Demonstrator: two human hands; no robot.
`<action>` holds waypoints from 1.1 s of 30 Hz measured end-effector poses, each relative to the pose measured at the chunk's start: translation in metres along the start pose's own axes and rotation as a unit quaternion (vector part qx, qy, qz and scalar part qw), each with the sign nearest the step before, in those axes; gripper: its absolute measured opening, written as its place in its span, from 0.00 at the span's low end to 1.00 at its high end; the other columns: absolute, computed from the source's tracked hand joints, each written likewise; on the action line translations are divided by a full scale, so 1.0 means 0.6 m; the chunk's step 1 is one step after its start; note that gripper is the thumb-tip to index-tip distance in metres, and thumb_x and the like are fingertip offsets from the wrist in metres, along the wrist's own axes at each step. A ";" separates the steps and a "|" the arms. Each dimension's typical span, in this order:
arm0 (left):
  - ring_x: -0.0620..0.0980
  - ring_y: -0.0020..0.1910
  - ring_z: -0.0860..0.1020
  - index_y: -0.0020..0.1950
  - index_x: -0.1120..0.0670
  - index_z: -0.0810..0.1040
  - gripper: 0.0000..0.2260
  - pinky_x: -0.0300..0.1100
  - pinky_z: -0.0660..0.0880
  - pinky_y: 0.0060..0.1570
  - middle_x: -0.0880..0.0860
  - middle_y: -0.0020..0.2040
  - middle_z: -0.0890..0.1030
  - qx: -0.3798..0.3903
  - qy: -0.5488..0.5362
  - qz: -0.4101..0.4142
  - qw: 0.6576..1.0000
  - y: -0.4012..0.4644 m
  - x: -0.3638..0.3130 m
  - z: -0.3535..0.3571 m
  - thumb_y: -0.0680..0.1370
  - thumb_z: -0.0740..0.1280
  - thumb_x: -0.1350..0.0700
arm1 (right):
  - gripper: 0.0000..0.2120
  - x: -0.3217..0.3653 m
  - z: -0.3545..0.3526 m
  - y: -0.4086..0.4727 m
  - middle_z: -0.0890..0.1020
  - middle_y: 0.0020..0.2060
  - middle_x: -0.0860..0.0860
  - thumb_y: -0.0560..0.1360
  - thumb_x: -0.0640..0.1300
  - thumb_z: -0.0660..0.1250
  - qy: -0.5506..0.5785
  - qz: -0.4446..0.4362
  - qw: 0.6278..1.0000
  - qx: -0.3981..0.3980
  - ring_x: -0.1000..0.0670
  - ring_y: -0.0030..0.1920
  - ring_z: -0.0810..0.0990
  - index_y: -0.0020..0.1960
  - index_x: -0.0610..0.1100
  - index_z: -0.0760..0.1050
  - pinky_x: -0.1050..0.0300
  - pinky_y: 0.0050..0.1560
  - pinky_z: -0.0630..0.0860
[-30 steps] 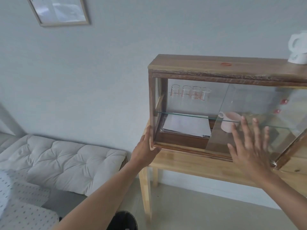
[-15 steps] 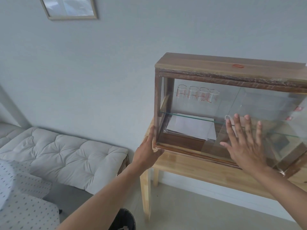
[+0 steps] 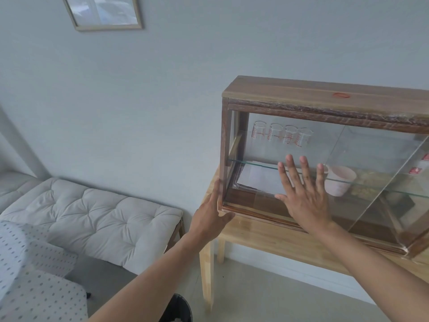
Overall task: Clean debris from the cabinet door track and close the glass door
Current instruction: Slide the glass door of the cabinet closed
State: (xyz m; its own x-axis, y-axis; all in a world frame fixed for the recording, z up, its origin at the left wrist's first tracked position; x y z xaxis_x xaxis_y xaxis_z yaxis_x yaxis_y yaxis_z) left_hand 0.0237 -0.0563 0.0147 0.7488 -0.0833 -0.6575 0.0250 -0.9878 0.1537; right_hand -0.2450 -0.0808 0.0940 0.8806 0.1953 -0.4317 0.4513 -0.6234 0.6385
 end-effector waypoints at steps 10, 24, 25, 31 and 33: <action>0.52 0.53 0.86 0.78 0.22 0.33 0.54 0.57 0.82 0.59 0.49 0.76 0.78 -0.015 -0.009 -0.001 1.000 0.000 -0.001 -0.004 0.77 0.77 0.42 | 0.55 0.071 0.003 0.055 0.47 0.89 0.44 0.77 0.61 0.74 -0.002 -0.021 1.000 -0.003 0.38 0.88 0.35 0.89 0.44 0.45 0.32 0.85 0.33; 0.55 0.57 0.85 0.74 0.20 0.31 0.54 0.55 0.80 0.62 0.48 0.74 0.79 0.001 -0.012 -0.002 1.000 -0.005 -0.010 -0.012 0.77 0.76 0.45 | 0.54 0.143 0.010 0.105 0.41 0.89 0.46 0.79 0.63 0.70 0.029 -0.024 0.999 0.001 0.39 0.87 0.31 0.89 0.45 0.40 0.33 0.83 0.28; 0.56 0.57 0.85 0.74 0.20 0.31 0.54 0.56 0.80 0.62 0.48 0.75 0.79 0.003 -0.013 -0.004 1.000 -0.007 -0.011 -0.014 0.77 0.77 0.45 | 0.55 0.144 0.008 0.106 0.42 0.89 0.46 0.79 0.63 0.70 0.028 -0.025 0.999 0.003 0.39 0.87 0.32 0.89 0.45 0.39 0.33 0.83 0.28; 0.58 0.66 0.79 0.81 0.28 0.34 0.50 0.58 0.79 0.63 0.50 0.76 0.77 0.019 0.022 -0.014 0.999 -0.014 -0.018 -0.027 0.80 0.74 0.45 | 0.57 0.145 -0.013 0.105 0.48 0.89 0.45 0.78 0.66 0.69 0.029 -0.026 0.999 0.003 0.38 0.87 0.43 0.89 0.43 0.39 0.32 0.85 0.34; 0.60 0.70 0.75 0.83 0.31 0.35 0.49 0.59 0.76 0.65 0.50 0.78 0.75 0.019 0.050 -0.008 0.999 -0.017 -0.021 -0.031 0.80 0.73 0.46 | 0.57 0.143 -0.024 0.103 0.50 0.89 0.45 0.79 0.65 0.69 0.036 -0.024 0.999 0.007 0.38 0.88 0.45 0.88 0.42 0.37 0.32 0.85 0.40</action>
State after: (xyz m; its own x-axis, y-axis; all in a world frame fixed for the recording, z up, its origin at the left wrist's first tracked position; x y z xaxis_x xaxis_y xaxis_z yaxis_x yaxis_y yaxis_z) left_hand 0.0263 -0.0426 0.0355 0.8108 -0.0568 -0.5826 0.0127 -0.9933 0.1146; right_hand -0.1394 -0.0915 0.1058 0.8666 0.2783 -0.4141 0.4911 -0.6226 0.6093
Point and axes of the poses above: each hand's wrist, its own y-axis towards the middle knuckle, its own z-axis out of the palm, x = y × z, the point moved 7 cm from there along y, towards the middle knuckle
